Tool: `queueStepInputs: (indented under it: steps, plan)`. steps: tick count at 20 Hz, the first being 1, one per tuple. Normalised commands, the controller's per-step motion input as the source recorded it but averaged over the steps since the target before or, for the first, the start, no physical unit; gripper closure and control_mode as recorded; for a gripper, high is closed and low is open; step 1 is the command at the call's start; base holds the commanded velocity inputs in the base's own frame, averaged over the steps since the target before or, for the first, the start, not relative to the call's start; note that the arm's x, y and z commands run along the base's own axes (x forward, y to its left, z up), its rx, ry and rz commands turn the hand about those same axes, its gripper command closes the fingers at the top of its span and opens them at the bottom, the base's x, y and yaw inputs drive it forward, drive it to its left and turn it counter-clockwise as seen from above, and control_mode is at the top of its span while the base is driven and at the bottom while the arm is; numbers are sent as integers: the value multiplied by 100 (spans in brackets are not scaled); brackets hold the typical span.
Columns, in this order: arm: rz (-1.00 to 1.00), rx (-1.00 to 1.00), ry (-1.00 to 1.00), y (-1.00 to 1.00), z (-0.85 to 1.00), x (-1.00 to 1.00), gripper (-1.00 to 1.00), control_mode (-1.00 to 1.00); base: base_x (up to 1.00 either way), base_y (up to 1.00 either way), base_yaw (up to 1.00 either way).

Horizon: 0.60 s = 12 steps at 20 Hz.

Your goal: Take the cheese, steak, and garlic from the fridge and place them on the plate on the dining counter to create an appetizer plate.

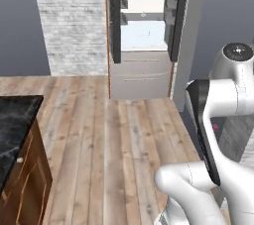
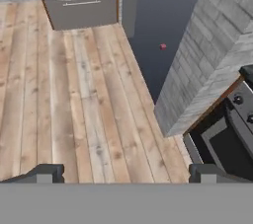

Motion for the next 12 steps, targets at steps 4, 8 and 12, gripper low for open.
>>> queueStepInputs:
  steps: [4,8,12]
  plan:
    - [0,0,0,0,0,0,-100,100,100,-47,6]
    - [0,0,0,0,0,0,-100,100,100,-60,5]
    - [0,0,0,0,0,0,-100,100,100,-62,4]
